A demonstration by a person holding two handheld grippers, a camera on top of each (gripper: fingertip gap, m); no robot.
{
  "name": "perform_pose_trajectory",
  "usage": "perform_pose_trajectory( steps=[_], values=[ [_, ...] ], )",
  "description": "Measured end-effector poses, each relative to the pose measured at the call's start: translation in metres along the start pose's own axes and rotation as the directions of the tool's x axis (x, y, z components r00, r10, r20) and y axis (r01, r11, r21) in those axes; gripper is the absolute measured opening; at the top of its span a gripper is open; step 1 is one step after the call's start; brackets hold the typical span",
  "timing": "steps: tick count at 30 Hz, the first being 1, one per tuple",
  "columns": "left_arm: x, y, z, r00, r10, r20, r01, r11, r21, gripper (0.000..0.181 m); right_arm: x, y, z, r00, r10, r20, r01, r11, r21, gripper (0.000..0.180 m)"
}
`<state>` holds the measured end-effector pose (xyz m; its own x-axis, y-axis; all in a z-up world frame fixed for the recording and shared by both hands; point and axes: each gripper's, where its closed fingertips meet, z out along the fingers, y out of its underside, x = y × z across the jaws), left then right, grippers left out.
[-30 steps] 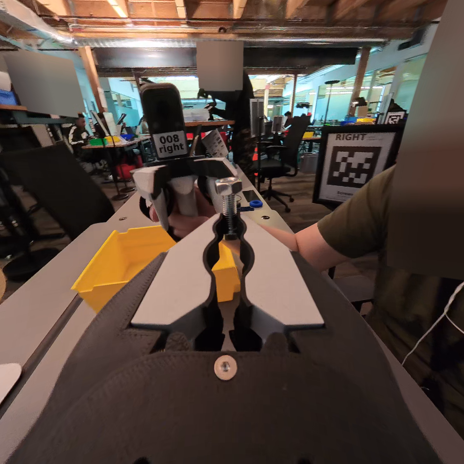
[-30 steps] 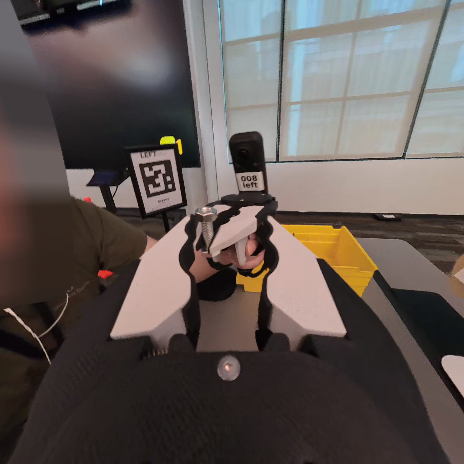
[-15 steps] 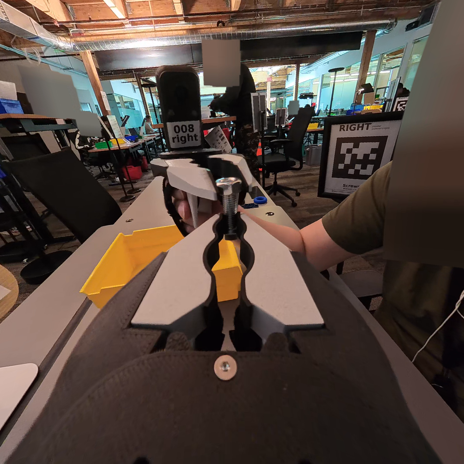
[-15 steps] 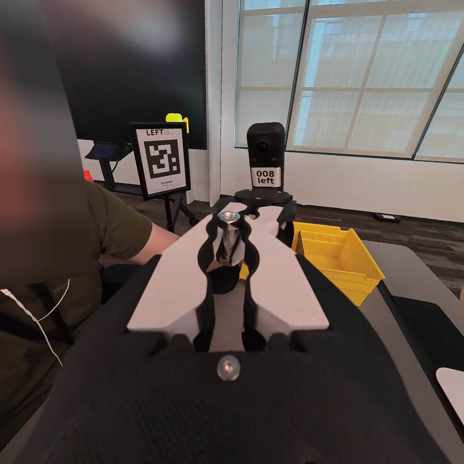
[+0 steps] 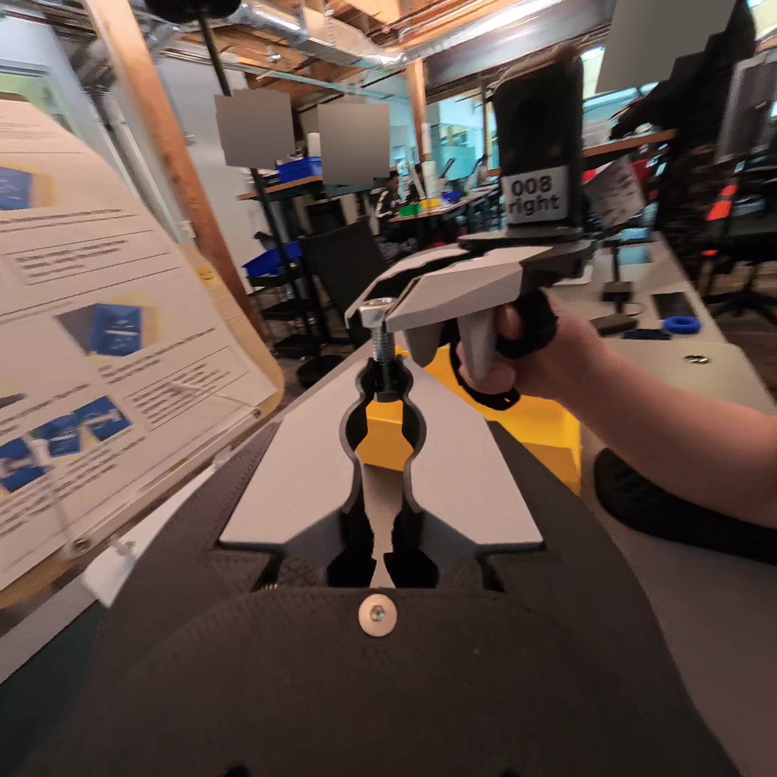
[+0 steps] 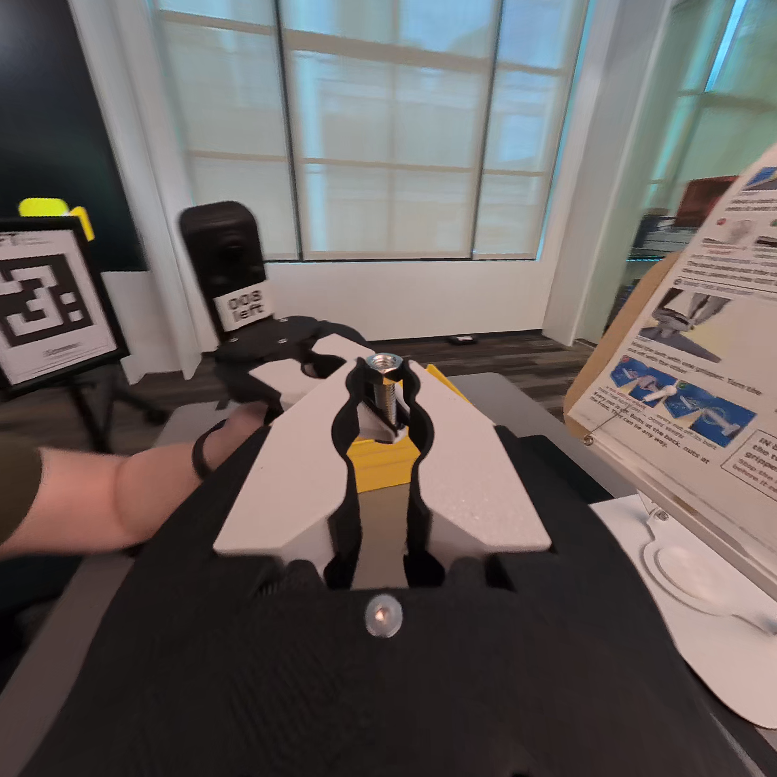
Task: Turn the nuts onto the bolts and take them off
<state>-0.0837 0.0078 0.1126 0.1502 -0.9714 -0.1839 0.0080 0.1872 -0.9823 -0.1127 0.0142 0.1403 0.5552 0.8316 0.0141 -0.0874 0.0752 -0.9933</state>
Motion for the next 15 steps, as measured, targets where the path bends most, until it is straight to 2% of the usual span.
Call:
perform_pose_trajectory(
  steps=[3, 6, 9, 15],
  values=[
    [-0.004, 0.001, -0.001, 0.999, 0.036, 0.034, -0.036, 0.999, -0.022, 0.008, -0.001, 0.000, 0.002, 1.000, 0.020, 0.020, -0.020, 1.000, 0.011, 0.016],
    [0.000, -0.003, -0.002, 1.000, 0.003, -0.004, -0.003, 1.000, -0.003, 0.008, -0.002, -0.004, -0.003, 0.999, -0.010, 0.050, 0.009, 0.999, 0.032, 0.027],
    [-0.005, -0.002, -0.004, 1.000, 0.003, 0.010, -0.003, 1.000, -0.004, 0.007, -0.002, -0.013, -0.010, 0.998, -0.047, 0.046, 0.043, 0.996, 0.078, 0.031],
    [-0.007, -0.003, -0.005, 1.000, 0.000, 0.017, 0.000, 1.000, -0.003, 0.007, -0.008, -0.006, -0.005, 0.992, -0.116, 0.050, 0.115, 0.993, 0.022, 0.031]
  ],
)
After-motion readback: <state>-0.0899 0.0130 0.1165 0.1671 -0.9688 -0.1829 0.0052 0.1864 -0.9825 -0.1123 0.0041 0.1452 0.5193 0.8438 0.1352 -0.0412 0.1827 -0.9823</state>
